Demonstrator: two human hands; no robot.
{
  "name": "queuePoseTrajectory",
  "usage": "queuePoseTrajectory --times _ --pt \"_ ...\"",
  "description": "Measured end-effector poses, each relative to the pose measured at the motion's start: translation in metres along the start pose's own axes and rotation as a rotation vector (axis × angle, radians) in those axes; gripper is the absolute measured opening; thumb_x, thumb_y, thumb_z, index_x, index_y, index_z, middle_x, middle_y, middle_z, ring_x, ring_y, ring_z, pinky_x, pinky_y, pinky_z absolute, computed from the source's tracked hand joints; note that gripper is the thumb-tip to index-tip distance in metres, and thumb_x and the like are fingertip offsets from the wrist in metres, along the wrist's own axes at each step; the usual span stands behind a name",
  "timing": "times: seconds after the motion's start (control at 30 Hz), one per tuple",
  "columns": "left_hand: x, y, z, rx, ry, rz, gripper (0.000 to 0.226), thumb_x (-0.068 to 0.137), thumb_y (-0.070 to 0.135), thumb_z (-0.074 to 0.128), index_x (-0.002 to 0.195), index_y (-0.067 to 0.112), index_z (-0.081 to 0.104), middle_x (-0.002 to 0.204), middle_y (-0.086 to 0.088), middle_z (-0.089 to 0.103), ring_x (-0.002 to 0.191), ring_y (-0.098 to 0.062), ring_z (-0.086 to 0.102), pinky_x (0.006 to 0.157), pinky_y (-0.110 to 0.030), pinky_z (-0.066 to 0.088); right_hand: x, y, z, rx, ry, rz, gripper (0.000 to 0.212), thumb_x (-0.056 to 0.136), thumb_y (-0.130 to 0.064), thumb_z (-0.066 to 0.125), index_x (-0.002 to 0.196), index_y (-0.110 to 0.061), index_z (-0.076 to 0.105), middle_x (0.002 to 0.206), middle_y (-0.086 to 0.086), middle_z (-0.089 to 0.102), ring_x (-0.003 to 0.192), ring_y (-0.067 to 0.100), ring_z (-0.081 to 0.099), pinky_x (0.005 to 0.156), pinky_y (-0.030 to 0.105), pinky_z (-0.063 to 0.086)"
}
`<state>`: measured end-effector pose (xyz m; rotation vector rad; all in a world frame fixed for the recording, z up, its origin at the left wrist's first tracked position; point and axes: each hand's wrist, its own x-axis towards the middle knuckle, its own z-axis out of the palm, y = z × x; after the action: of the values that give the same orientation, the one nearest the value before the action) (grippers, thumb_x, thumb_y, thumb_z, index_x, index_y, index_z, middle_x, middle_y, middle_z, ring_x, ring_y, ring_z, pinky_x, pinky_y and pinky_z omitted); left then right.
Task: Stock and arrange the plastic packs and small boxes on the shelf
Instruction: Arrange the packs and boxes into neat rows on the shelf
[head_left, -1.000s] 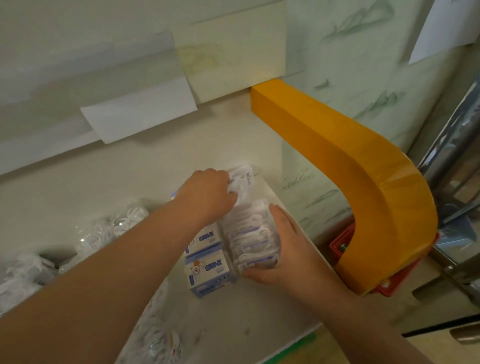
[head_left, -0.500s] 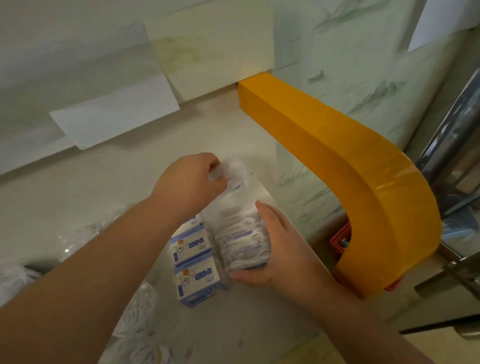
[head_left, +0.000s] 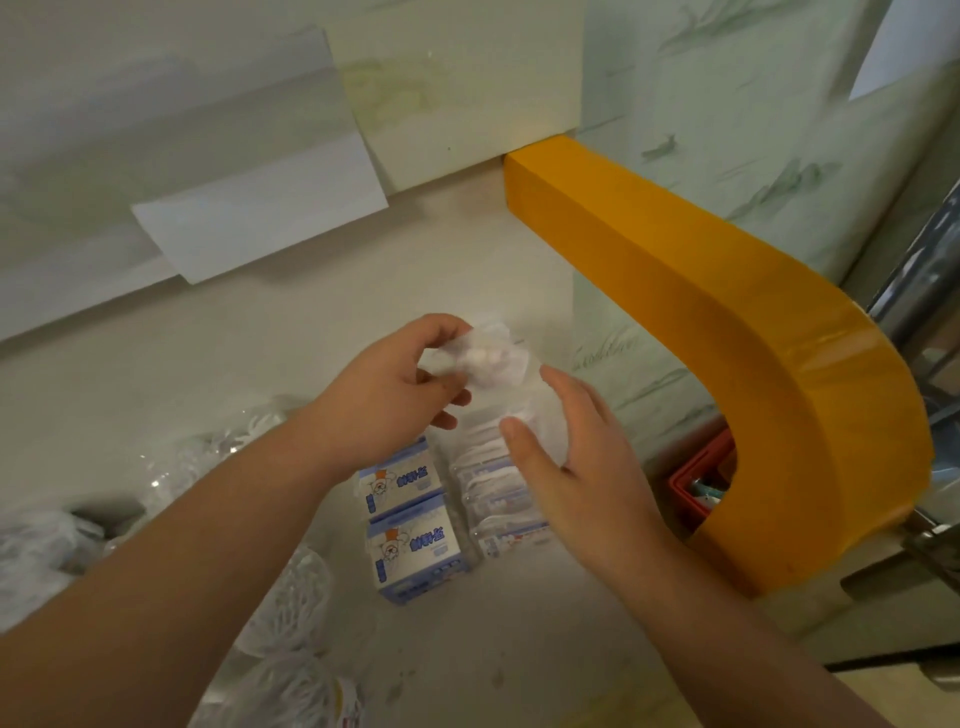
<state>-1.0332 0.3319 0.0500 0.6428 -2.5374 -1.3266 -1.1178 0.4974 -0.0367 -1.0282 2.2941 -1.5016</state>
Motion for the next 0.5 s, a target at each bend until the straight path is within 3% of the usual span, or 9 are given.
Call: queuePoseTrajectory --times 0.1,0.17,0.23,0.3,0.37,0.43,0.5 --pt "-0.006 -0.001 -0.004 -0.02 -0.043 -0.034 0.032 0.084 0.016 0.058 0.105 0.04 0.061 0.099 0.005 0.072 0.082 -0.016 0.072 0.084 -0.047 0.057 0.009 -0.011 0.0 0.094 0.028 -0.024 0.055 0.093 -0.063 0.04 0.144 -0.042 0.035 0.136 -0.023 0.042 0.12 -0.006 0.042 0.078 0.004 0.035" --pt "-0.009 0.0 -0.007 -0.12 -0.093 -0.06 0.035 0.072 0.031 0.055 0.105 0.036 0.062 0.103 0.002 0.071 0.089 -0.022 0.071 0.088 -0.05 0.055 0.014 -0.019 0.001 0.109 -0.014 -0.066 0.047 0.096 -0.058 0.04 0.141 -0.042 0.039 0.13 -0.026 0.043 0.116 -0.01 0.044 0.077 0.002 0.038" --pt "-0.007 0.0 -0.005 -0.193 -0.062 -0.075 0.029 0.075 0.034 0.052 0.102 0.029 0.064 0.108 0.005 0.067 0.094 -0.024 0.067 0.087 -0.048 0.055 0.016 -0.022 0.003 0.069 -0.044 -0.115 0.043 0.098 -0.054 0.04 0.137 -0.038 0.045 0.127 -0.025 0.046 0.115 -0.012 0.043 0.08 -0.002 0.036" --pt "-0.002 0.0 -0.004 -0.1 0.038 -0.022 0.019 0.089 0.038 0.05 0.097 0.025 0.063 0.111 0.007 0.059 0.097 -0.016 0.063 0.081 -0.035 0.056 0.015 -0.021 0.003 0.044 -0.055 -0.124 0.044 0.097 -0.052 0.042 0.137 -0.033 0.047 0.13 -0.022 0.048 0.117 -0.01 0.044 0.084 -0.003 0.033" --pt "0.006 -0.003 -0.004 0.045 0.093 0.038 0.014 0.098 0.027 0.049 0.093 0.024 0.062 0.12 0.011 0.048 0.104 -0.005 0.054 0.086 -0.024 0.049 0.011 -0.016 0.003 0.028 -0.061 -0.094 0.048 0.094 -0.054 0.044 0.137 -0.034 0.047 0.132 -0.02 0.047 0.12 -0.006 0.044 0.085 -0.001 0.033" --pt "0.01 -0.007 -0.005 0.09 0.094 0.059 0.023 0.097 0.01 0.046 0.091 0.024 0.064 0.134 0.013 0.036 0.112 0.006 0.045 0.089 -0.011 0.04 0.008 -0.009 0.002 0.016 -0.056 -0.047 0.049 0.092 -0.055 0.045 0.136 -0.034 0.047 0.134 -0.019 0.047 0.12 -0.004 0.045 0.084 0.0 0.033" --pt "0.016 -0.006 -0.005 0.086 0.099 0.04 0.033 0.095 0.004 0.044 0.089 0.028 0.065 0.143 0.016 0.023 0.106 0.018 0.041 0.079 0.001 0.034 0.006 -0.004 0.001 0.014 -0.047 -0.014 0.048 0.091 -0.054 0.046 0.135 -0.035 0.047 0.133 -0.019 0.047 0.118 -0.004 0.045 0.08 -0.003 0.033"
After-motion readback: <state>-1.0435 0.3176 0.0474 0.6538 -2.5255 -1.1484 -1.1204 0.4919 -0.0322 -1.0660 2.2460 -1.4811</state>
